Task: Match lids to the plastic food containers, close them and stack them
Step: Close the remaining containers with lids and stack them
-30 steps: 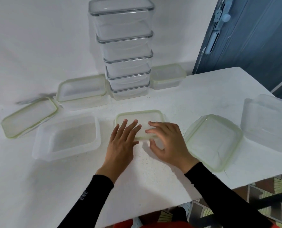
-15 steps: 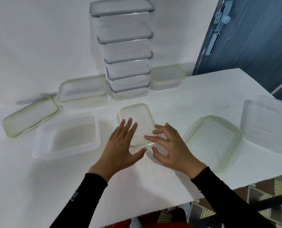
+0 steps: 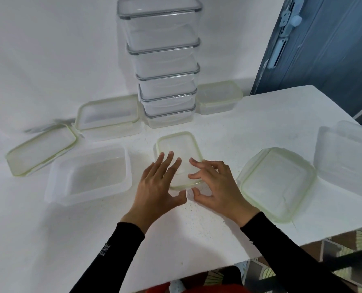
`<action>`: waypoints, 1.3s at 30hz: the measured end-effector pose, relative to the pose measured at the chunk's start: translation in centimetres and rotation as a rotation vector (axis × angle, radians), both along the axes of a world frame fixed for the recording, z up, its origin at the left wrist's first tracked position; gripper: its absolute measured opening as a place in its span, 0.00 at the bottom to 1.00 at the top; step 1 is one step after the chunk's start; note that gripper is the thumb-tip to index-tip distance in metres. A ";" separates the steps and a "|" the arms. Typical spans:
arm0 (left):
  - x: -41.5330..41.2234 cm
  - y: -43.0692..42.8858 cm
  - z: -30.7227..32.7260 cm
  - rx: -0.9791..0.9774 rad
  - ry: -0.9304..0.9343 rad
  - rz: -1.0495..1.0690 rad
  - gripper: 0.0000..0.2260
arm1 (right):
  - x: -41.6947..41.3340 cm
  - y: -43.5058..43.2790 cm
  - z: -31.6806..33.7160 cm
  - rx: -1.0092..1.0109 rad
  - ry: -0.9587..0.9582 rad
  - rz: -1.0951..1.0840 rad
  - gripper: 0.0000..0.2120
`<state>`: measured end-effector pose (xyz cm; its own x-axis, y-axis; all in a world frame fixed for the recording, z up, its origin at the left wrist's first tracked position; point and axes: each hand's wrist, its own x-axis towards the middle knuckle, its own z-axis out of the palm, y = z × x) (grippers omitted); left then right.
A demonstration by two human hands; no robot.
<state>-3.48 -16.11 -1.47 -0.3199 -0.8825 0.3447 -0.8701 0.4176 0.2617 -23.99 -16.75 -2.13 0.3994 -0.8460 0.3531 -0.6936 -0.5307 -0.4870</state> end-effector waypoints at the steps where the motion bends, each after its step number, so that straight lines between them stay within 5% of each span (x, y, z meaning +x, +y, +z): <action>1: 0.0 0.0 0.0 0.029 0.023 -0.016 0.34 | -0.1 0.0 0.3 0.006 -0.009 0.002 0.15; 6: 1.4 -0.8 1.0 0.232 0.100 -0.161 0.33 | -0.5 -2.3 2.9 0.055 -0.125 -0.016 0.15; 8: 2.2 -1.5 1.8 0.155 0.010 -0.167 0.30 | -0.9 -3.8 3.2 0.096 -0.179 -0.102 0.18; 11: 2.4 -1.5 2.6 0.029 0.041 0.000 0.31 | -2.0 -4.9 3.5 0.410 -0.177 -0.064 0.26; 14: 0.9 -0.2 2.8 0.156 0.296 0.241 0.19 | -3.0 -4.7 3.3 0.628 -0.209 0.049 0.33; 18: -1.3 0.2 2.6 0.355 0.421 0.289 0.37 | -3.3 -4.6 2.1 0.577 -0.229 0.021 0.46; 21: -2.9 -1.3 2.4 0.379 0.325 0.233 0.46 | -4.8 -5.7 2.5 0.483 -0.298 -0.015 0.43; 31: -13.4 -14.5 5.4 -0.254 -0.205 0.066 0.35 | -12.5 -12.9 7.7 0.289 -0.440 -0.140 0.39; 39: -16.4 -24.0 5.6 -0.122 -0.327 0.198 0.32 | -18.0 -15.3 6.4 0.340 -0.243 -0.200 0.29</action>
